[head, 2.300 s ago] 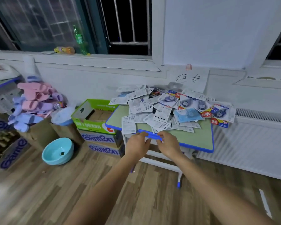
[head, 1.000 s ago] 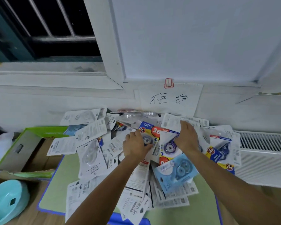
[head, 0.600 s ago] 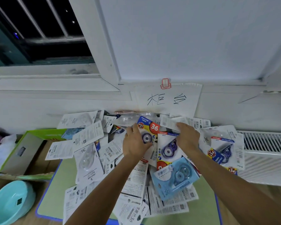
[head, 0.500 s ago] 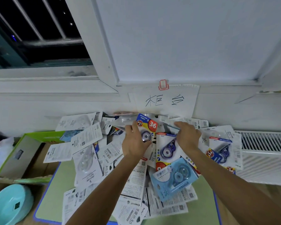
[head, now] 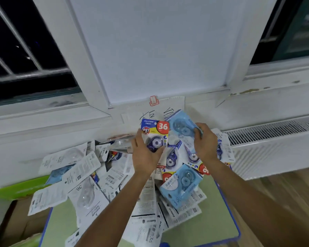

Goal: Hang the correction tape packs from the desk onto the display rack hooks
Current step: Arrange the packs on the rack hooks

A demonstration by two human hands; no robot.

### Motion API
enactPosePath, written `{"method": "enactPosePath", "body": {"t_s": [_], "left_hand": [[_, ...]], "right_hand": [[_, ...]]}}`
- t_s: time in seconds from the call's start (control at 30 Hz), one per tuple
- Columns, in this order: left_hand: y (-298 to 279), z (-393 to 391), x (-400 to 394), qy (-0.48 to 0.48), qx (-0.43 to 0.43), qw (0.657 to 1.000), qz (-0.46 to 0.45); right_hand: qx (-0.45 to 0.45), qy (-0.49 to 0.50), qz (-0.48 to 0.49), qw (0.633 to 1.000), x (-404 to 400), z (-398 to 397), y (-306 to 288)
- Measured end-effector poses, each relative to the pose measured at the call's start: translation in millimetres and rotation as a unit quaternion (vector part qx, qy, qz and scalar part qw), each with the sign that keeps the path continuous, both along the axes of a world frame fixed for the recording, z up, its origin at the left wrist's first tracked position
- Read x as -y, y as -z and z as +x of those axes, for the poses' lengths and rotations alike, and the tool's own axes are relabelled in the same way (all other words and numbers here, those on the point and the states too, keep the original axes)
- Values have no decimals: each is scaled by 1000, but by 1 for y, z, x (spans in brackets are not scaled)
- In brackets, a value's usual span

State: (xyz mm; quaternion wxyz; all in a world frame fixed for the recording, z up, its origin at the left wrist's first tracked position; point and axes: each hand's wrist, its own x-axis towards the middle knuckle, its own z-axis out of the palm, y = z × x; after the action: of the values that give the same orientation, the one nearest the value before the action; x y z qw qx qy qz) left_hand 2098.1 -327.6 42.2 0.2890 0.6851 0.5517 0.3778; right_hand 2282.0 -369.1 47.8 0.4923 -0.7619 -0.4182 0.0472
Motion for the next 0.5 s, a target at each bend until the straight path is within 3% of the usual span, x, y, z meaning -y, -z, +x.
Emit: {"method": "enactPosePath", "body": {"t_s": [0.23,0.5], "left_hand": [[-3,3,54,122,141,980,-73],[-2,36,138,275,136,946,-105]], "right_hand": [[-119,138,-40,983,95,-15,0],[-207,283,-3,936,223,-20,8]]}}
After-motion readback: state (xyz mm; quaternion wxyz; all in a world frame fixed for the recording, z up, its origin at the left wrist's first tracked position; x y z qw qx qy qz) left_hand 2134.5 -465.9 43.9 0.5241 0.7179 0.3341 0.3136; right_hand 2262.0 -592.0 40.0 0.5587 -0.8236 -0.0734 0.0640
